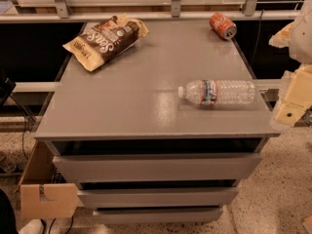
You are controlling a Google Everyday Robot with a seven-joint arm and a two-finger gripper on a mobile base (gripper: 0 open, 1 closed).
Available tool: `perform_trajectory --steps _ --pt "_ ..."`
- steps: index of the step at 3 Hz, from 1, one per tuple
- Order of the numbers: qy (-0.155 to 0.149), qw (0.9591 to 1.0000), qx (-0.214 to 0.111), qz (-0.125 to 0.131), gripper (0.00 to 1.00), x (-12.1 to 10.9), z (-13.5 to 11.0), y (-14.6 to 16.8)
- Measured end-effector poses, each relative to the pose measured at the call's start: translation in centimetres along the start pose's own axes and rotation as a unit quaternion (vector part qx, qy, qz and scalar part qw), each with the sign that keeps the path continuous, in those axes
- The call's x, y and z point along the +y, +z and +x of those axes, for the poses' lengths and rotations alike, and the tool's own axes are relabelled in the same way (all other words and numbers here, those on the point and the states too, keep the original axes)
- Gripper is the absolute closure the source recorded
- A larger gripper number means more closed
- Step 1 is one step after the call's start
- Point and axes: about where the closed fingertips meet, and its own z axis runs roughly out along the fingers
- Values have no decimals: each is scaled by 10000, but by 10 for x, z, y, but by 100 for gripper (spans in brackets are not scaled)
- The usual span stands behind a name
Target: Move water bottle near brown chip bag
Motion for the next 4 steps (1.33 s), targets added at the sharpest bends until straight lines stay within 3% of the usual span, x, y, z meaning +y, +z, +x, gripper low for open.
perform_trajectory --steps 1,2,4 --pt "0 10000 -1 3 0 0 0 0" --pt "-263 9996 -41 -78 0 -14 -4 23" --pt "-816 9954 -195 -458 0 -50 -22 103"
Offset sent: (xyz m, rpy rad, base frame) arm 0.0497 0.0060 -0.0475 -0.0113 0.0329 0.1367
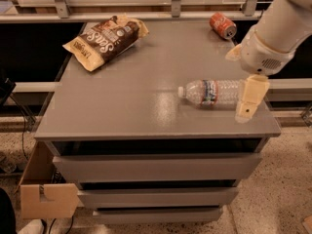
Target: Move water bottle near brown chip bag
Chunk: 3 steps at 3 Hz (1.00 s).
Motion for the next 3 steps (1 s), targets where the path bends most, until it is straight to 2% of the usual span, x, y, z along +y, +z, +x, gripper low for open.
perform_trajectory --steps 1,2,3 --pt "-260 9994 -2 -239 0 -21 -9 36" --pt "-415 9980 8 -477 18 -35 -20 65" --pt "-485 9969 41 -626 41 -43 -27 80"
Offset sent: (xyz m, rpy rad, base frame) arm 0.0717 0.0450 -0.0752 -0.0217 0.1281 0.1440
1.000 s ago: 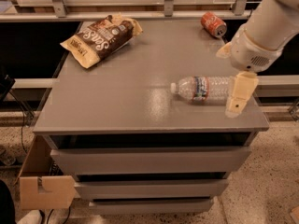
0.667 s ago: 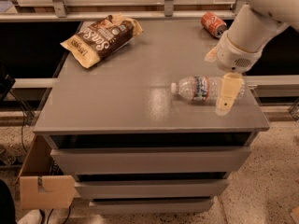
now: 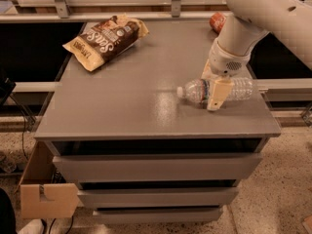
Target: Move water bottle near brown chip bag
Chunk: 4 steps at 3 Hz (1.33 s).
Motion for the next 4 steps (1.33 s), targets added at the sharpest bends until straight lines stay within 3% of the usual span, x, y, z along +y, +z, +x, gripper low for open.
perform_trajectory --steps 2,3,4 --pt "-8 9998 175 38 88 -17 4 -10" --pt "-38 9985 296 467 100 -30 10 -52" --pt "-50 9984 284 492 100 -31 9 -52"
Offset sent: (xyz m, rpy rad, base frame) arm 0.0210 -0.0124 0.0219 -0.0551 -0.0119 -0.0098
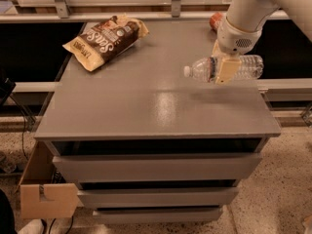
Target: Move water bottle near brown chip bag
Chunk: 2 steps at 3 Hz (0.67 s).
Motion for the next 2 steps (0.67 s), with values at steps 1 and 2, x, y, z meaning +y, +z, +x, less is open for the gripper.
perform_trajectory --steps 1,2 --pt "-477 9984 17 316 100 -24 -26 -12" --pt "-921 9940 99 581 100 -56 -60 -23"
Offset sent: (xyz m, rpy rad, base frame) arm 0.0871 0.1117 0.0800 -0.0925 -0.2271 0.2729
